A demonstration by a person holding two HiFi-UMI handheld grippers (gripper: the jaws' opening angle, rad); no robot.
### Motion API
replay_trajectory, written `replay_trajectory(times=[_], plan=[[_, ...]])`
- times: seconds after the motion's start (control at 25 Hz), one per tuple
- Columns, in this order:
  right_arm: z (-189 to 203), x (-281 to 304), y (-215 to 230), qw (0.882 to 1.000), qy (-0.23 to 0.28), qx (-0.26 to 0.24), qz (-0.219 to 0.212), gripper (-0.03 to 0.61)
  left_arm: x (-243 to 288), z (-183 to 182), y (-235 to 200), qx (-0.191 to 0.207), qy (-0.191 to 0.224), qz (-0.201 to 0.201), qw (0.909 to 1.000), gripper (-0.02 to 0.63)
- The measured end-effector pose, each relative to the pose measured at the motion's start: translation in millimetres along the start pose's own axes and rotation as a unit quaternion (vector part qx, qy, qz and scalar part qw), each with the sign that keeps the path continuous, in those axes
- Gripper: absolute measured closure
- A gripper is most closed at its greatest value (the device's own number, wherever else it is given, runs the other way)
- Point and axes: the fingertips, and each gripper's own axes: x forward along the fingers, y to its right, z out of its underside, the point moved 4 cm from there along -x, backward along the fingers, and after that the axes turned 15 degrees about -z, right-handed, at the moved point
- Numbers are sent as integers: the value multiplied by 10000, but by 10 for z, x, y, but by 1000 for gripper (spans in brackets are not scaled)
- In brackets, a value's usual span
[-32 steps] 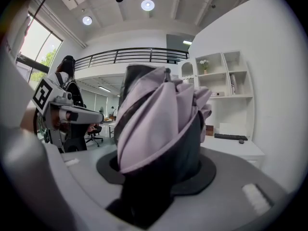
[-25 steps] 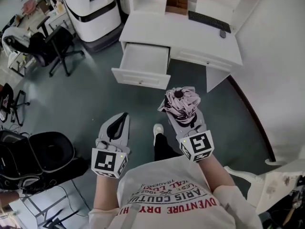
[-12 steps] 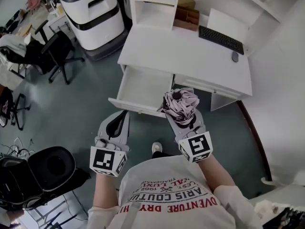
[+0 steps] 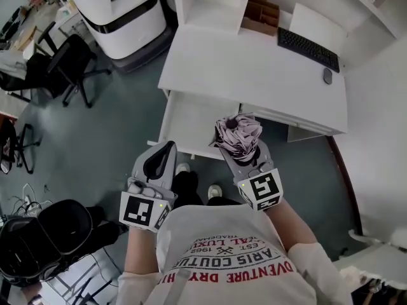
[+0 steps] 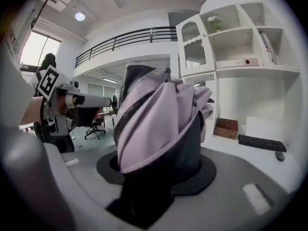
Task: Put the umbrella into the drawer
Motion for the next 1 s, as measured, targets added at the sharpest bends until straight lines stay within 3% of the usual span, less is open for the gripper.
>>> replay_trajectory(times=[0.2,0.4,0.56,0.72,1.0], plan=[[-21,597,199,9994,-310,79,160,373,494,49,-443,-5,-228,398,9989,611],[182,1262,346,9968,-775,198,-40,373,954,195,-843,-22,-240,804,9965,609],[486,1772,406,9912,-1259,343,-237,371,1187,504,-1145,-23,-510,1115,9925,609],[983,2283,533,9803,-1865,474,-438,371,1427,904,-1382,46,-699,1352,9883,610],[1917,2496,614,9477,-2940,895,-862,370,1617,1382,-1501,-461,-1140,1331,9834,609]])
